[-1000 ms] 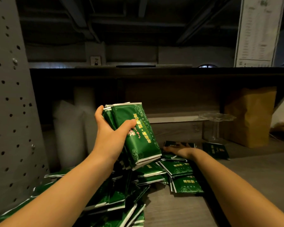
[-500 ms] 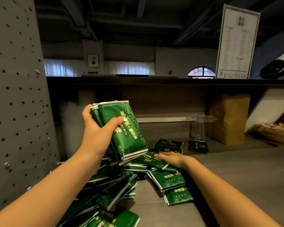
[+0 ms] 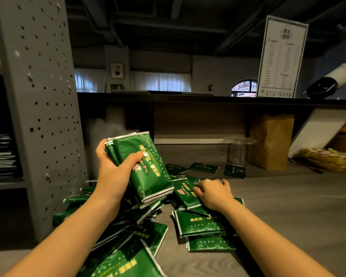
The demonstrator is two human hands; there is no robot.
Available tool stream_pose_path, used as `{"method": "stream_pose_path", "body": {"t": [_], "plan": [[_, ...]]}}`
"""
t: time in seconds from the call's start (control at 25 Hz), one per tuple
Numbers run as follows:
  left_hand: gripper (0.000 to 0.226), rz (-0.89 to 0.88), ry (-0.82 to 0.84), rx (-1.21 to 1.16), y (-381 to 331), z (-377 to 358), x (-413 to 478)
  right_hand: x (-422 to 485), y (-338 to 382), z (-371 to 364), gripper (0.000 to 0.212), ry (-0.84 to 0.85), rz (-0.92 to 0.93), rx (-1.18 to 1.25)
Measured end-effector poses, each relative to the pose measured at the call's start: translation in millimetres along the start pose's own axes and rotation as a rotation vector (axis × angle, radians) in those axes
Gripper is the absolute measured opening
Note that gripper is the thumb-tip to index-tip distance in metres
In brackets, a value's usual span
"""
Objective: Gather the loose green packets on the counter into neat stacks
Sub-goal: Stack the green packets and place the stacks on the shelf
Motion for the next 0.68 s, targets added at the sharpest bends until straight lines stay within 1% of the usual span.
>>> {"method": "stream_pose_path", "body": {"t": [0.08,0.12,0.2,0.28,0.32,0.36,0.44,0.52,0.56,0.6,0.64,0.68], "plan": [[0.07,0.0,-0.016,-0.008,6.1,6.1,-3.1,-4.4,-2.0,9.4,0.019,-0.074,0.033,-0.024],[0.07,0.003,-0.019,-0.01,9.2,8.7,-4.2,-6.0,-3.1,12.4,0.018,-0.076,0.036,0.012],[0.07,0.005,-0.007,-0.019,13.1,12.1,-7.2,-6.8,-5.4,15.4,0.023,-0.077,0.031,0.092],[0.073,-0.011,0.017,0.003,14.9,14.2,-10.8,-5.2,-8.4,17.8,0.031,-0.06,0.027,0.159],[0.075,-0.026,0.029,0.027,14.6,14.8,-13.2,-4.1,-9.3,17.2,0.034,-0.024,0.027,0.2],[0.077,-0.041,0.038,0.044,13.9,14.9,-16.3,-4.1,-9.2,15.7,0.041,0.032,0.027,0.23],[0.079,-0.05,0.04,0.052,14.6,15.8,-21.2,-6.5,-5.6,11.8,0.061,0.136,0.044,0.24],[0.08,-0.054,0.045,0.049,15.5,15.9,-24.0,-11.1,-0.8,15.2,0.075,0.154,0.076,0.314],[0.082,-0.056,0.053,0.052,15.6,15.5,-25.3,-12.7,-0.4,19.8,0.078,0.123,0.082,0.367],[0.084,-0.056,0.062,0.057,15.7,14.6,-26.7,-13.8,-1.6,25.9,0.077,0.071,0.078,0.397],[0.086,-0.056,0.069,0.065,15.4,13.6,-28.2,-15.6,-3.4,34.0,0.069,0.003,0.073,0.414],[0.088,-0.057,0.073,0.072,14.8,13.1,-29.4,-18.1,-4.9,43.9,0.055,-0.075,0.08,0.446]]}}
Point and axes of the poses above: each hand's wrist, its own x-axis towards the middle knuckle, its own z-axis out of the back of the hand, y = z × x, the point moved 5 cm from there along x, towards the middle knuckle, and after that the axes turned 6 degrees about y, right-handed, at the moved point
